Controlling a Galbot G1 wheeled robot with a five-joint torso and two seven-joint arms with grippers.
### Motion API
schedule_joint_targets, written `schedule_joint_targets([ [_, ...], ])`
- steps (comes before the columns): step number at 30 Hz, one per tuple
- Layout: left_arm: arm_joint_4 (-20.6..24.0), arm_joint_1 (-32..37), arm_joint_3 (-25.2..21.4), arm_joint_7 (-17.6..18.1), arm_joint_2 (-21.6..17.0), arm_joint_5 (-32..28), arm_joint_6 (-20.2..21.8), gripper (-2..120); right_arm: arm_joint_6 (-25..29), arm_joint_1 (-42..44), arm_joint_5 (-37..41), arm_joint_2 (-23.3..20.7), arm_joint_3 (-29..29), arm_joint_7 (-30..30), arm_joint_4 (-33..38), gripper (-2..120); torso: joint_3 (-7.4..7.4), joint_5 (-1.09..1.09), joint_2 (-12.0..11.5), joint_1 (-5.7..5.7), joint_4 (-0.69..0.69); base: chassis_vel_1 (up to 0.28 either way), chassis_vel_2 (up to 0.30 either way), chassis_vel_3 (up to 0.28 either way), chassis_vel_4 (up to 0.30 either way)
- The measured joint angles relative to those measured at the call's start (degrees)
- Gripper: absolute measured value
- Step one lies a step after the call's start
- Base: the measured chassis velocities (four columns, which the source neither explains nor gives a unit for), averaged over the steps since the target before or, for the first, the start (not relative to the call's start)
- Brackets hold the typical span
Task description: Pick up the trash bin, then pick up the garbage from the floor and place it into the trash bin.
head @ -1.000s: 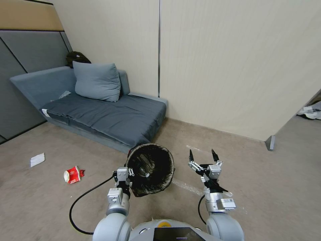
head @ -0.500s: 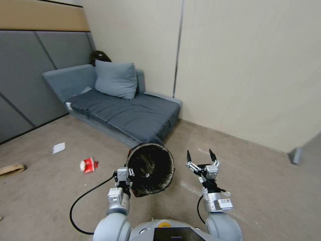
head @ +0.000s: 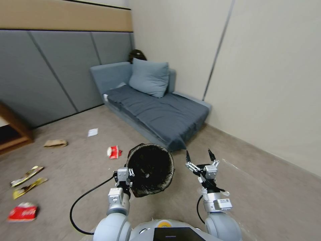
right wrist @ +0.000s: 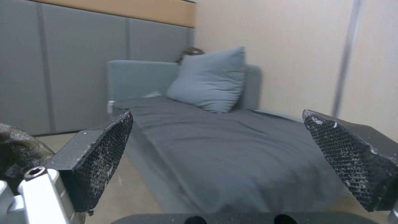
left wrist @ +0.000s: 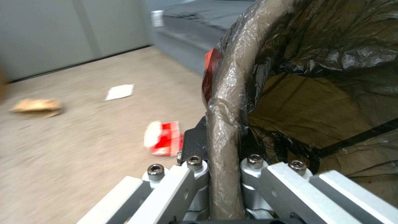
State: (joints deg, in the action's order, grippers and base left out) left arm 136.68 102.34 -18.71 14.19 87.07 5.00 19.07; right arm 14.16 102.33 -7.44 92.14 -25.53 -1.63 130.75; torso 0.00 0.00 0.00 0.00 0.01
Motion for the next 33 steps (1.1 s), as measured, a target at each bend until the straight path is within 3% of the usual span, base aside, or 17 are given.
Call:
schedule_joint_targets([
  [33, 0.2, 0.2, -0.2, 0.0, -0.5, 0.5, -0.8, 2, 0.0, 0.3, 0.2, 0.0, 0.0, 0.0, 0.3, 100, 0.00, 0.00, 0.0, 0.00, -0.01, 0.125, 0.121, 0.119, 0.121],
])
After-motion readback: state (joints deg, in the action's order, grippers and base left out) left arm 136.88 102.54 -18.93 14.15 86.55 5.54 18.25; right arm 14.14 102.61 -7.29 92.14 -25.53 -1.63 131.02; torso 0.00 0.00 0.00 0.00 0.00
